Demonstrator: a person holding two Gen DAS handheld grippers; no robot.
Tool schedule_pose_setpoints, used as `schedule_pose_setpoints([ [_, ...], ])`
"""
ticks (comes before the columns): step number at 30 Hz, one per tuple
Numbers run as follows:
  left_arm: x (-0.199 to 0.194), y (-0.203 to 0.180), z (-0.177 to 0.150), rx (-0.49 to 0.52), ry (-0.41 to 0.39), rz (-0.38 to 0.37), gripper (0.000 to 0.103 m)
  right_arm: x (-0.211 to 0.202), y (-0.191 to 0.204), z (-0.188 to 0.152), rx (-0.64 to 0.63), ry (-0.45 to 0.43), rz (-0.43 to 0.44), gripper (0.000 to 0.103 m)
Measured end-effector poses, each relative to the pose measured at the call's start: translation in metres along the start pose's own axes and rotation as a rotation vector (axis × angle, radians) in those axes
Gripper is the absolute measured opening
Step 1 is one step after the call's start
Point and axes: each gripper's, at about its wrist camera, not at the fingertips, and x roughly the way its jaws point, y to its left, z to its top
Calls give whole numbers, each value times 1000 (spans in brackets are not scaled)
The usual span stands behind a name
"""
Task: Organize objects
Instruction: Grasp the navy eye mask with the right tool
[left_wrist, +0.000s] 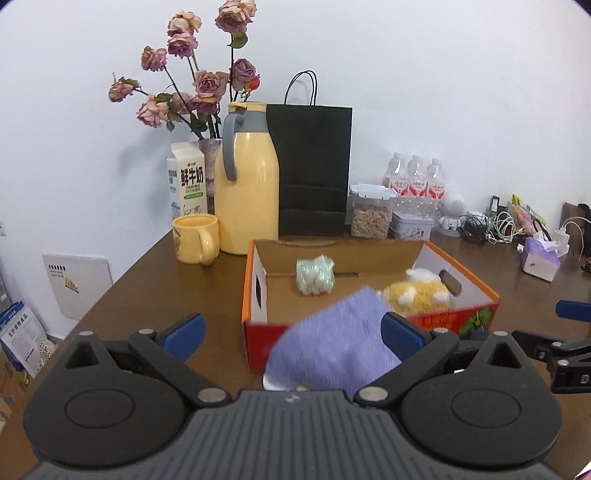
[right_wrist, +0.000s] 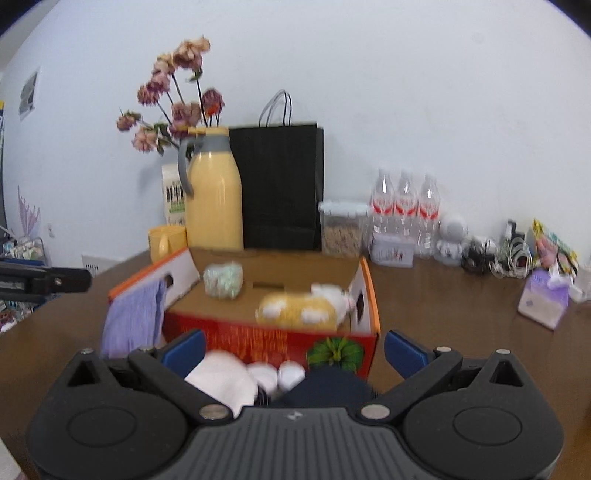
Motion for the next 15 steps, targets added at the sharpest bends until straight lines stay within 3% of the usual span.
schedule_pose_setpoints([
  [8,-9,-2,-31,6,34,3,103,14,-6,-35,39,127,-66,103],
  [15,-14,3,-31,-20,5,10,103,54,-19,-28,111,214,-152,103],
])
